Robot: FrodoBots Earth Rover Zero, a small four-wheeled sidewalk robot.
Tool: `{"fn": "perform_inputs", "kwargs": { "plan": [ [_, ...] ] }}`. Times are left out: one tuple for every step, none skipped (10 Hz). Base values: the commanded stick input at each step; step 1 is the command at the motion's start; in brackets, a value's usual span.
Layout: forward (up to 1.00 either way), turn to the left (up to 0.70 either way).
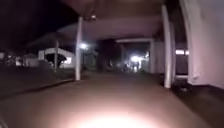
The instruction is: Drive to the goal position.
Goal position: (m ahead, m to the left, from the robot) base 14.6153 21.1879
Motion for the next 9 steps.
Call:
{"fn": "perform_inputs", "kwargs": {
  "plan": [
    [1.0, 0.19],
    [1.0, 0.19],
    [1.0, 0.19],
    [1.0, 0.16],
    [1.0, 0.03],
    [1.0, 0.02],
    [1.0, 0.02],
    [1.0, 0.05],
    [1.0, 0.13]
  ]
}}
